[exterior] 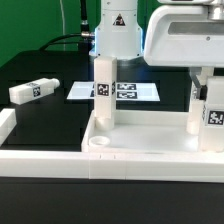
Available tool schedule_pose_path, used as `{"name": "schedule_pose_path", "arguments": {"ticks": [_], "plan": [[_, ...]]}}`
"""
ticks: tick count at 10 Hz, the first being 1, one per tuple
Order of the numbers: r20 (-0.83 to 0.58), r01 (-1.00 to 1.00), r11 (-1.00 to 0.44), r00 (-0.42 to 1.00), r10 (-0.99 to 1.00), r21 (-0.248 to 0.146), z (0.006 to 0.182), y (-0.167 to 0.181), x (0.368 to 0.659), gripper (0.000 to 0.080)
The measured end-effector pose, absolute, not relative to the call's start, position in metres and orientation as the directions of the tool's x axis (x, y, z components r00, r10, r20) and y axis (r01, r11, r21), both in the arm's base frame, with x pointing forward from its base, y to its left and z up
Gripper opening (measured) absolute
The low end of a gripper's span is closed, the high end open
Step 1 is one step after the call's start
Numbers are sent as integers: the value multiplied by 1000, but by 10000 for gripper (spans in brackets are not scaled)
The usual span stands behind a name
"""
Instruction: Assemble desk
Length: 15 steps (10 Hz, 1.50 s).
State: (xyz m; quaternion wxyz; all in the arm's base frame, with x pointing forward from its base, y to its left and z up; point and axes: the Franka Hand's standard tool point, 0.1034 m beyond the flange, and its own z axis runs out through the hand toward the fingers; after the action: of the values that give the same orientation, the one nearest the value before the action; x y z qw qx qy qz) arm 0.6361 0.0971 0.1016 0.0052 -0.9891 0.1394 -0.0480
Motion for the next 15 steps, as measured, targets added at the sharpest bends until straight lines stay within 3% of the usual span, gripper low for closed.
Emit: {"name": "schedule_pose_path", "arguments": {"ticks": [6, 7, 8, 9, 11, 13, 15], "plan": [[84, -508, -861, 857, -508, -15, 102, 74, 634, 292], [85, -508, -861, 858, -507, -18, 103, 75, 634, 470], [85, -484, -875, 871, -485, -28, 114, 75, 629, 470], [81, -463, -886, 882, -464, -38, 127, 69, 617, 622], [75, -393, -918, 915, -396, -46, 146, 29, 597, 642], [85, -392, -919, 915, -394, -37, 150, -6, 598, 648], [83, -385, -922, 918, -387, -38, 149, 1, 598, 649]]}}
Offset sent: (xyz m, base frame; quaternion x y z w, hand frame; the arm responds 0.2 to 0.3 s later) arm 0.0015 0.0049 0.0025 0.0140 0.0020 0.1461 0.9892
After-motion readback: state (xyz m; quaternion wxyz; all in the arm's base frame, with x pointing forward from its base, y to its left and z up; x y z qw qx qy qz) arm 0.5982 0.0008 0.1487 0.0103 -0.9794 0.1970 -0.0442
